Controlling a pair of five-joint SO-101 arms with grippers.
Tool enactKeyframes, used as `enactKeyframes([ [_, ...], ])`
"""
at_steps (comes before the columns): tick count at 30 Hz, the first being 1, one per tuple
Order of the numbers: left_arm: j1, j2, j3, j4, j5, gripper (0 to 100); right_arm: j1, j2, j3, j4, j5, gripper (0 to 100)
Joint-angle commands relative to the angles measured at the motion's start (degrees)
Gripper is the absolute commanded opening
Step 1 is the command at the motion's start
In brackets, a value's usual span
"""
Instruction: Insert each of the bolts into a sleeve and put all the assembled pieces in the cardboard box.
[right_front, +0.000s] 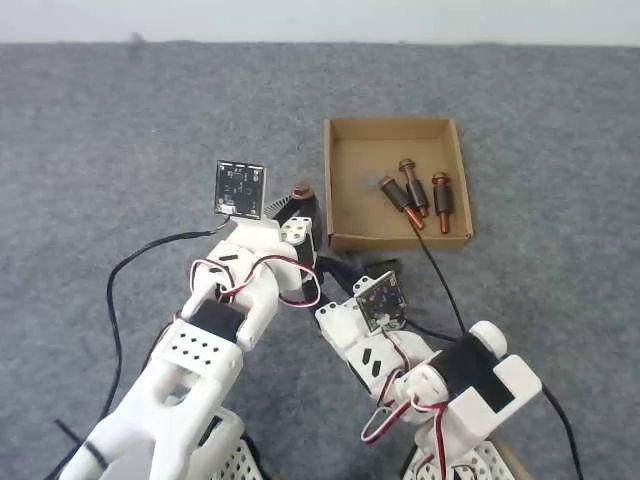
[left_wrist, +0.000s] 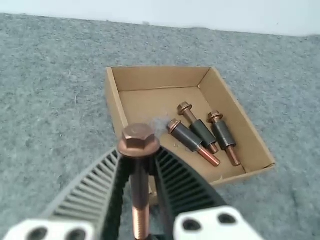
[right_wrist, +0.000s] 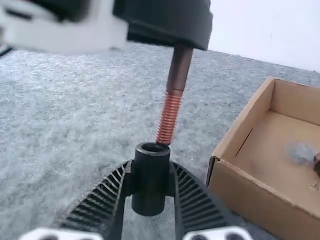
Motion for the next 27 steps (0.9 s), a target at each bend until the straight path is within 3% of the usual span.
enactKeyframes([
  [1, -0.4, -2.7, -0.7, -1.9, 1.0, 1, 1.1, -2.0, -2.5, 0.1, -0.6, 0.6],
  [27, -0.5, -2.7, -0.9, -2.1, 3.0, 1, 3.2, -2.1, -4.8, 0.7, -0.2, 0.6],
])
